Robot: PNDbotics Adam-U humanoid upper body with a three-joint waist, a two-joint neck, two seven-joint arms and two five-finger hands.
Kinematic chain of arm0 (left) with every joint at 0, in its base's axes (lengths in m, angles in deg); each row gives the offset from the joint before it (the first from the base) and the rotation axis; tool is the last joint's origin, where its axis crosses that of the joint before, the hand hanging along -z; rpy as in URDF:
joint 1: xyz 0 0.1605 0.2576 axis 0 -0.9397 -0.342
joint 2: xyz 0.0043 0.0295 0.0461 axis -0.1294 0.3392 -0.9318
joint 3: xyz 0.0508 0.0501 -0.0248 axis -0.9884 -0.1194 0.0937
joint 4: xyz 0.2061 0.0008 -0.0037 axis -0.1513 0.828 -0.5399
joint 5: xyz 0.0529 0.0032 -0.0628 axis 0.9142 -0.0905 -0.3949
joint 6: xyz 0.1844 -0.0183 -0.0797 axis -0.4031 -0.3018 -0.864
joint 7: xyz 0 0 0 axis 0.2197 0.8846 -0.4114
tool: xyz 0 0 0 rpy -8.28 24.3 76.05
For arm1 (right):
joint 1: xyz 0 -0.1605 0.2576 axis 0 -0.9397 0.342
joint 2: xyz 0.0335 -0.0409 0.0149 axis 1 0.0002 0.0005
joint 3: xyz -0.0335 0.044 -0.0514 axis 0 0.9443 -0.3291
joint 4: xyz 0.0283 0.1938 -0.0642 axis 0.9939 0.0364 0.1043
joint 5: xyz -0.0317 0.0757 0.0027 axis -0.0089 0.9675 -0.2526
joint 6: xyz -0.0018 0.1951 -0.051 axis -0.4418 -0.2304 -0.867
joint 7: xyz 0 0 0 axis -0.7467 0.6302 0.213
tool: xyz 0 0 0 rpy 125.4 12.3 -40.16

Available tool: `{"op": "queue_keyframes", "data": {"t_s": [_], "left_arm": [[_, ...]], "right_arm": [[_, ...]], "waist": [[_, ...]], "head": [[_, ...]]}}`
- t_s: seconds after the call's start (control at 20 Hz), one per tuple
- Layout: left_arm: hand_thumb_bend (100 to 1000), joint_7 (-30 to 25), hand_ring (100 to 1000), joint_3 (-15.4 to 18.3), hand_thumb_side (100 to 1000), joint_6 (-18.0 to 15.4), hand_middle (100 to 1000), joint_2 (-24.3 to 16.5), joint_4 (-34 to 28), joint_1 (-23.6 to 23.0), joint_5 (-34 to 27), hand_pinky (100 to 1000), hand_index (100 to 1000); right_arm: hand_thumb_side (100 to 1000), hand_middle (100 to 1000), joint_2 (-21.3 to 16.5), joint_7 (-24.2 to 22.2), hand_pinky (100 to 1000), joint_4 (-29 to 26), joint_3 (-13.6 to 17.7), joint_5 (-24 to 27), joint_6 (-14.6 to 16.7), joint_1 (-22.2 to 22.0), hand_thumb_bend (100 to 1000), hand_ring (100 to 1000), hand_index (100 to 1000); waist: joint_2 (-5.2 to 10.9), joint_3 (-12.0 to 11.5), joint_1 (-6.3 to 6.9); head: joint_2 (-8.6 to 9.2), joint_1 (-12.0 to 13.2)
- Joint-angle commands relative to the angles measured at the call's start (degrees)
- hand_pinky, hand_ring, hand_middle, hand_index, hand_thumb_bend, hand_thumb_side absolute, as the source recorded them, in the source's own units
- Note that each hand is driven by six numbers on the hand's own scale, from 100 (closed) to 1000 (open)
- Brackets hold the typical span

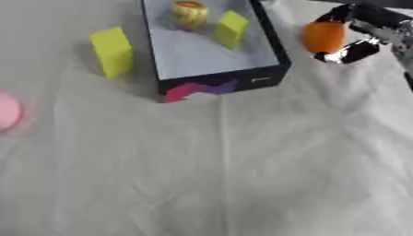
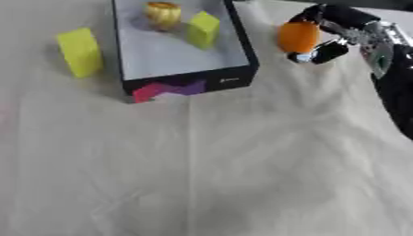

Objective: Pick up objects on the table and place them in the box.

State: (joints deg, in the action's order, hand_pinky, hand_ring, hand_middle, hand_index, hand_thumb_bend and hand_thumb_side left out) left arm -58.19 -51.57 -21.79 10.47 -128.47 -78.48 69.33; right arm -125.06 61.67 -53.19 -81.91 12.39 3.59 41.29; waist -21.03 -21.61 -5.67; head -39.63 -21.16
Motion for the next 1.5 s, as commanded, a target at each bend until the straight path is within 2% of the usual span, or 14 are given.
{"op": "queue_keyframes", "data": {"t_s": [0.05, 0.3, 0.45, 0.75, 0.95, 1.5], "left_arm": [[100, -0.25, 572, 0.11, 860, -0.02, 590, -0.26, -0.89, 0.17, 0.12, 847, 685], [100, -0.28, 570, 0.20, 858, 0.07, 587, -0.24, -0.86, 0.14, 0.15, 847, 684], [100, -0.39, 568, 0.20, 857, 0.14, 585, -0.26, -0.84, 0.15, 0.16, 846, 683], [100, -0.35, 564, 0.24, 854, 0.21, 581, -0.34, -0.80, 0.11, 0.15, 845, 682], [100, -0.35, 563, 0.31, 856, 0.33, 579, -0.38, -0.69, -0.08, 0.23, 845, 681], [100, -0.41, 563, 0.49, 851, 0.47, 579, -0.89, -0.49, -0.71, 0.37, 848, 681]], "right_arm": [[568, 685, -1.87, 3.33, 668, -0.53, 0.45, 0.37, -0.62, 0.37, 457, 688, 813], [561, 682, -1.80, 6.92, 638, -0.88, 0.08, 0.55, -0.51, 0.13, 388, 662, 785], [483, 641, -1.66, 8.62, 601, -1.27, -0.22, 2.08, -0.66, 0.08, 318, 605, 748], [383, 577, -1.80, 8.70, 589, -2.46, -0.91, 6.18, -0.99, 0.24, 224, 579, 716], [338, 569, -2.26, 7.90, 578, -3.30, -1.02, 9.24, -1.20, 0.34, 166, 564, 711], [242, 548, -4.84, 4.29, 574, -9.36, -1.81, 19.80, -1.26, 2.07, 152, 541, 703]], "waist": [[-0.06, -0.06, -0.23], [-0.01, 0.12, -0.28], [0.07, 0.18, -0.28], [0.38, 0.30, -0.33], [0.71, 0.59, -0.34], [2.08, 1.41, -0.44]], "head": [[0.86, -0.13], [0.69, -0.11], [0.62, -0.13], [0.38, -0.26], [0.12, -0.23], [-1.28, 0.07]]}}
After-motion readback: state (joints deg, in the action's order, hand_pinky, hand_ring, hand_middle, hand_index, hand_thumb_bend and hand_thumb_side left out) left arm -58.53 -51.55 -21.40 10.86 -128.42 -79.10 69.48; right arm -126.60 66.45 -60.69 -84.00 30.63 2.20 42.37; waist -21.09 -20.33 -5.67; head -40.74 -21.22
